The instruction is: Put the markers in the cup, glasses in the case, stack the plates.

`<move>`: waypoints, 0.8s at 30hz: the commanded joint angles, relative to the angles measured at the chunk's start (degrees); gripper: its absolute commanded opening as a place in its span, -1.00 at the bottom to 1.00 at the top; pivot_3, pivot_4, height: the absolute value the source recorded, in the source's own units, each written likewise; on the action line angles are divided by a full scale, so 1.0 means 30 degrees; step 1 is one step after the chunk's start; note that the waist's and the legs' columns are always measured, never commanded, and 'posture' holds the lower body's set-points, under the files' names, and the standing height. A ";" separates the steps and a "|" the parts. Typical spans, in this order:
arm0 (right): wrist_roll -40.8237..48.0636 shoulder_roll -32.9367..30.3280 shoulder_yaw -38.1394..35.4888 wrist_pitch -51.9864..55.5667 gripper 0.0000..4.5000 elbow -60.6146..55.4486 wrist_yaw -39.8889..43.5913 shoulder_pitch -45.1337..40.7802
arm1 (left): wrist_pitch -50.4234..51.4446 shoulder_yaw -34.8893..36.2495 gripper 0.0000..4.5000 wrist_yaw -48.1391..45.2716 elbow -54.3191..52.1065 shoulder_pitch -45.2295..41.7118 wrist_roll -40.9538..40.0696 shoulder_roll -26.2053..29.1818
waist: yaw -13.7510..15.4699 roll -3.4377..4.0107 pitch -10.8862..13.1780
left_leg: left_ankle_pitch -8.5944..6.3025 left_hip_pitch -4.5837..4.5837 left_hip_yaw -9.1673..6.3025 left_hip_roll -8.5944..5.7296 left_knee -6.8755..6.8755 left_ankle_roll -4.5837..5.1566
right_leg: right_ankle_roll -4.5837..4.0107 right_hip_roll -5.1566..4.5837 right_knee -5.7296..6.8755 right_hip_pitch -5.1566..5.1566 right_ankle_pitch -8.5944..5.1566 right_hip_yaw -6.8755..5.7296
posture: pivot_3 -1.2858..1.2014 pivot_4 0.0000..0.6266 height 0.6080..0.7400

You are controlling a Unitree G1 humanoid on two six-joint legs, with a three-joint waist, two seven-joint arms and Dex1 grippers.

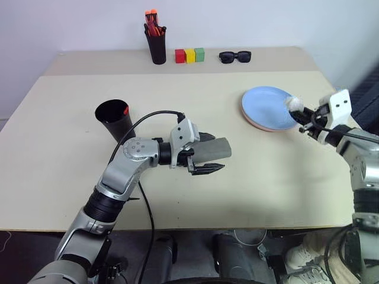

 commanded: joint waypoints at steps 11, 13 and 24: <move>-0.2574 0.1331 0.1960 -0.5835 0.56 1.1154 0.0722 -0.5782 | -0.0464 0.0949 1.00 0.1640 -0.0286 0.0063 0.0657 0.0233 | -0.0093 0.0001 0.0001 | 0.0002 0.0000 -0.0002 -0.0003 -0.0034 -0.0004 | -0.0003 0.0000 -0.0003 -0.0014 0.0002 0.0002 | 0.03 -0.52 1.00; -0.2706 0.1370 0.1886 -0.6309 0.98 1.1524 0.0559 -0.5992 | -0.0796 0.1089 1.00 0.2061 -0.0167 0.0051 0.0930 0.0239 | -0.0098 0.0002 0.0001 | 0.0003 0.0000 -0.0002 -0.0003 -0.0035 -0.0004 | -0.0003 0.0000 -0.0001 -0.0015 0.0002 0.0001 | 0.03 -0.52 1.00; 0.1959 0.1170 -0.0608 -0.4212 0.98 0.1043 0.3432 0.0390 | -0.6612 0.4744 1.00 0.0923 0.1398 0.2292 -0.1380 0.0028 | -0.0019 0.0004 0.0000 | 0.0002 -0.0004 -0.0021 0.0000 -0.0057 -0.0006 | -0.0003 0.0001 -0.0004 -0.0027 0.0002 -0.0004 | 0.03 -0.52 1.00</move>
